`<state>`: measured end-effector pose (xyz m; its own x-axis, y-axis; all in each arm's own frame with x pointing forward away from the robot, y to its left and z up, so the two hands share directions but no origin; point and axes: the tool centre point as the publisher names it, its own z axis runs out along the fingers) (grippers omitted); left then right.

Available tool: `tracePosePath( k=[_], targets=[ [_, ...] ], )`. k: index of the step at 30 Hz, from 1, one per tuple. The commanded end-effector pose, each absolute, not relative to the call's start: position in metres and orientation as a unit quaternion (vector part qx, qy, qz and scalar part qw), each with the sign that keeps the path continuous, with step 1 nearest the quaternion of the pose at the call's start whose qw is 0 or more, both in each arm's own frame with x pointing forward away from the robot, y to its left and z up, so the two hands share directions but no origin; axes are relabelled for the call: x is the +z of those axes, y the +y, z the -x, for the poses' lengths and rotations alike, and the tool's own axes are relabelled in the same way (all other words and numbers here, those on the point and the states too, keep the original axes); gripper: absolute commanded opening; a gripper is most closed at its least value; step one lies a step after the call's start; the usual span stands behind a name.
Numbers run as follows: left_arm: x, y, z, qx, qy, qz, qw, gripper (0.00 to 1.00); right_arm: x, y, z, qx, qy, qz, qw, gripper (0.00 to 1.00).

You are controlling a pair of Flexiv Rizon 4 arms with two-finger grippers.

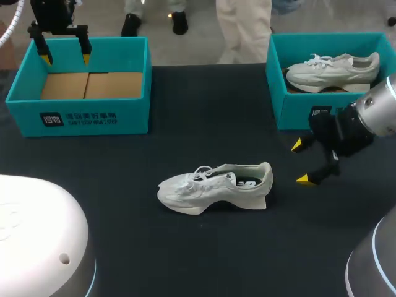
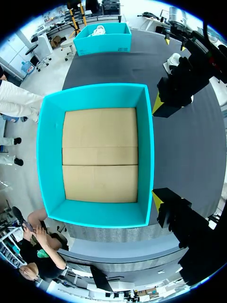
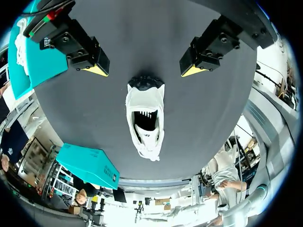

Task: Take the shoe out of the shoebox, open the shoe tongue, remove and reinsert the insole, then place the shoe into the shoebox

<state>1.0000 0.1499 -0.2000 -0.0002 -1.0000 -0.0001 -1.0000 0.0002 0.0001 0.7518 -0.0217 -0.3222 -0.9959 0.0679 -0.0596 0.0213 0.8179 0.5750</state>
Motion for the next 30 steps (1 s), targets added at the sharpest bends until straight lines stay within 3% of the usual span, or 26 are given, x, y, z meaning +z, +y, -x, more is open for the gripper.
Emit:
tracePosePath(
  k=[1,12,30],
  targets=[
    [-0.200,0.150,-1.000,0.000,0.707,0.707,0.000,1.00,-0.336,-0.037,-0.746,0.342,0.937,-0.021,0.071,1.00],
    [-0.200,0.150,-1.000,0.000,0.707,0.707,0.000,1.00,-0.368,-0.052,-0.755,0.387,0.919,-0.008,0.082,1.00],
    [-0.200,0.150,-1.000,0.000,0.707,0.707,0.000,1.00,-0.379,-0.055,-0.757,0.382,0.920,-0.015,0.087,1.00]
  ],
)
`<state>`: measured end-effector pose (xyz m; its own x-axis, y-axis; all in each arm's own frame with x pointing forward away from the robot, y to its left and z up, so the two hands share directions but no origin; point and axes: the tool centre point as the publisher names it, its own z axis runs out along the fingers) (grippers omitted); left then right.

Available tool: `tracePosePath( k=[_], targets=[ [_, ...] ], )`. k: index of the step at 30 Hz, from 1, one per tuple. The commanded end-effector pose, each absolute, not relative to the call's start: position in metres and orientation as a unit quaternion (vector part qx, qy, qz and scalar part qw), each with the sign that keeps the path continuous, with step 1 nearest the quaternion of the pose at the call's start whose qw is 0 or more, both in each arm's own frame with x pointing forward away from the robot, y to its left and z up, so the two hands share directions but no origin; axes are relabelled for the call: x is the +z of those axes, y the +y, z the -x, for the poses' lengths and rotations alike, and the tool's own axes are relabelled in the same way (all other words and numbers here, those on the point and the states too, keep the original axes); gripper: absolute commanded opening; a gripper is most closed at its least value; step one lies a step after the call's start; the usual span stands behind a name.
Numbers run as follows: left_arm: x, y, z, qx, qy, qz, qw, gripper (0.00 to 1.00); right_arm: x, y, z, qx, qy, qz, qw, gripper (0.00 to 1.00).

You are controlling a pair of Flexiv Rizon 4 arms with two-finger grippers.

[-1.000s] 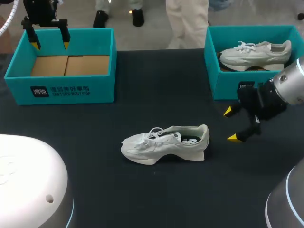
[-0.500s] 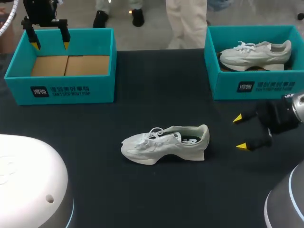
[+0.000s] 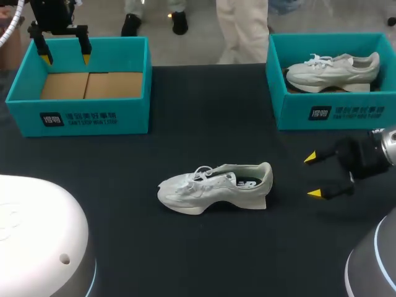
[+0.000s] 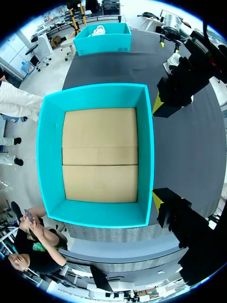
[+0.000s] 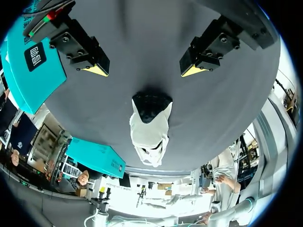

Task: Take the shoe out of the shoebox, open the shoe tongue, remove and reinsert the insole, then place the shoe into the shoebox

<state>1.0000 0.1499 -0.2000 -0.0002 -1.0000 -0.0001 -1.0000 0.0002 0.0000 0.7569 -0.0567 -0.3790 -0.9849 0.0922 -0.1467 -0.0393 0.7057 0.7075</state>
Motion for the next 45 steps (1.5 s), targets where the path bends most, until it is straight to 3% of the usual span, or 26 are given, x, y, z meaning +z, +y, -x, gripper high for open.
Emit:
tracePosePath(
  k=[1,17,45],
  targets=[
    [-0.200,0.150,-1.000,0.000,0.707,0.707,0.000,1.00,-0.379,-0.055,-0.757,0.382,0.920,-0.015,0.087,1.00],
    [-0.200,0.150,-1.000,0.000,0.707,0.707,0.000,1.00,-0.379,-0.055,-0.757,0.382,0.920,-0.015,0.087,1.00],
    [-0.200,0.150,-1.000,0.000,0.707,0.707,0.000,1.00,-0.396,0.030,-0.759,0.401,0.911,-0.051,0.085,1.00]
  ],
)
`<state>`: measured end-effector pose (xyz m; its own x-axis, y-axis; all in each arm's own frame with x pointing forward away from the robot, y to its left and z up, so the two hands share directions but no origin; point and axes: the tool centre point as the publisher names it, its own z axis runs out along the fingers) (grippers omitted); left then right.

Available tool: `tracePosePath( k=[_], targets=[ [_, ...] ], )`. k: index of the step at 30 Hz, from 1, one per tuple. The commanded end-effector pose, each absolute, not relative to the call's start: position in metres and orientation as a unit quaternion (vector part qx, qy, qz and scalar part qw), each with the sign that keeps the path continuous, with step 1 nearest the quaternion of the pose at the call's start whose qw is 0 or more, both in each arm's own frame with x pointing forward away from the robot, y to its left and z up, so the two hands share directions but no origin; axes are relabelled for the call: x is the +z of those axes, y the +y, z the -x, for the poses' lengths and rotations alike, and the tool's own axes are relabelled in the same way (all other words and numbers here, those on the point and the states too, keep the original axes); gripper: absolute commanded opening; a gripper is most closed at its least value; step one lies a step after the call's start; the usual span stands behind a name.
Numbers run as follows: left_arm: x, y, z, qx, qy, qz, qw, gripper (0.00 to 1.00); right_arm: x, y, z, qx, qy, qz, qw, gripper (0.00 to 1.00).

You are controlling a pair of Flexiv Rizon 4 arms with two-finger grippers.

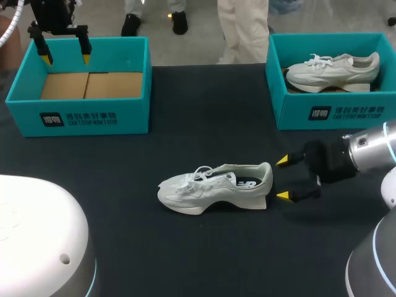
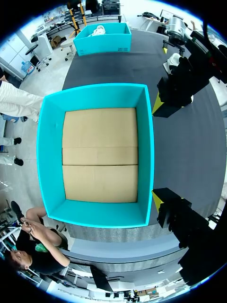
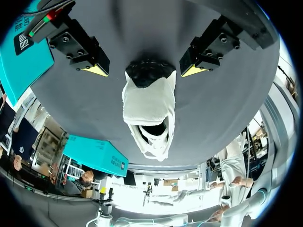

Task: Take the shoe out of the shoebox, open the shoe tongue, remove and reinsert the insole, then place the shoe into the shoebox

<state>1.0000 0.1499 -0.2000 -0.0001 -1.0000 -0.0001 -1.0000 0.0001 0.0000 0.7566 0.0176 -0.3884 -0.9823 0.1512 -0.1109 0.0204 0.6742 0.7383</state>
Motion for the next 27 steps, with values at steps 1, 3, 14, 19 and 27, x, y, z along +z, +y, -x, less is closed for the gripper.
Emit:
tracePosePath(
  k=[1,3,14,19,27],
  targets=[
    [-0.200,0.150,-1.000,0.000,0.707,0.707,0.000,1.00,-0.397,0.033,-0.759,0.401,0.911,-0.051,0.085,1.00],
    [-0.200,0.150,-1.000,0.000,0.707,0.707,0.000,1.00,-0.397,0.039,-0.758,0.404,0.910,-0.050,0.083,1.00],
    [-0.200,0.150,-1.000,0.000,0.707,0.707,0.000,1.00,-0.407,0.060,-0.765,0.415,0.906,-0.038,0.074,1.00],
    [-0.200,0.150,-1.000,0.000,0.707,0.707,0.000,1.00,-0.411,0.066,-0.763,0.421,0.904,-0.034,0.071,1.00],
    [-0.200,0.150,-1.000,0.000,0.707,0.707,0.000,1.00,-0.418,0.076,-0.765,0.429,0.900,-0.027,0.064,1.00]
  ],
)
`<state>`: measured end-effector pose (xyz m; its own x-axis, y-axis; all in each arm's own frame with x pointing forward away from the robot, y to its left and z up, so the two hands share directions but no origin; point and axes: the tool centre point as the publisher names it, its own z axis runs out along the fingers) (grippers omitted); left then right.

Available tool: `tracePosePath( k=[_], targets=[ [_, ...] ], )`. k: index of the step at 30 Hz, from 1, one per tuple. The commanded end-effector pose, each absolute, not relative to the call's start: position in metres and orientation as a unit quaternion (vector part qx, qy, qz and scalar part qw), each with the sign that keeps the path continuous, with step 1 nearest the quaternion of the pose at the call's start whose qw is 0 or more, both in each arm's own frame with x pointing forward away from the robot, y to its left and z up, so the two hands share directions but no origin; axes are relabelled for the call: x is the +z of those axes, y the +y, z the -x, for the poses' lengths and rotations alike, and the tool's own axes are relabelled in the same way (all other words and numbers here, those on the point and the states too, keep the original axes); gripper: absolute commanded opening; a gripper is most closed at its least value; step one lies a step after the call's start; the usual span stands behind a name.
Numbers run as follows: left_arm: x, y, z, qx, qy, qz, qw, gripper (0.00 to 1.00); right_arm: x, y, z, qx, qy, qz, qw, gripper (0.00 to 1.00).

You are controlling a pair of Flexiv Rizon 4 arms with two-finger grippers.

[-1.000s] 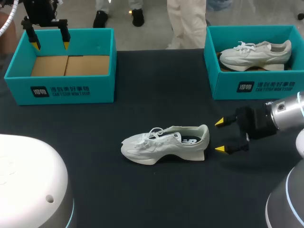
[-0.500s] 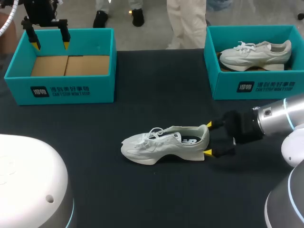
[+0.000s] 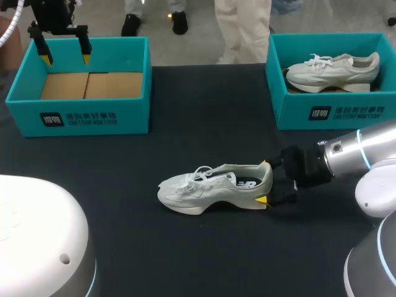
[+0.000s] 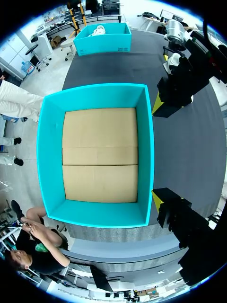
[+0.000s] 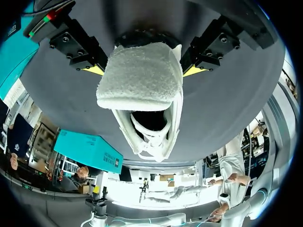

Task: Take the shoe out of the shoebox, open the shoe tongue, remove and reinsert the insole, then place the shoe into the shoebox

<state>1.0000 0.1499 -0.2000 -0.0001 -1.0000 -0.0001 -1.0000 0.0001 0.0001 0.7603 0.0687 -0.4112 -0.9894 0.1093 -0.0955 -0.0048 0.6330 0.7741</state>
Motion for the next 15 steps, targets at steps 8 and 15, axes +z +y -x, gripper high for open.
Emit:
tracePosePath(
  k=[8,15],
  targets=[
    [-0.200,0.150,-1.000,0.000,0.707,0.707,0.000,1.00,-0.427,0.079,-0.769,0.433,0.900,-0.024,0.056,1.00],
    [-0.200,0.150,-1.000,0.000,0.707,0.707,0.000,1.00,-0.430,0.079,-0.765,0.437,0.897,-0.031,0.056,0.00]
  ],
)
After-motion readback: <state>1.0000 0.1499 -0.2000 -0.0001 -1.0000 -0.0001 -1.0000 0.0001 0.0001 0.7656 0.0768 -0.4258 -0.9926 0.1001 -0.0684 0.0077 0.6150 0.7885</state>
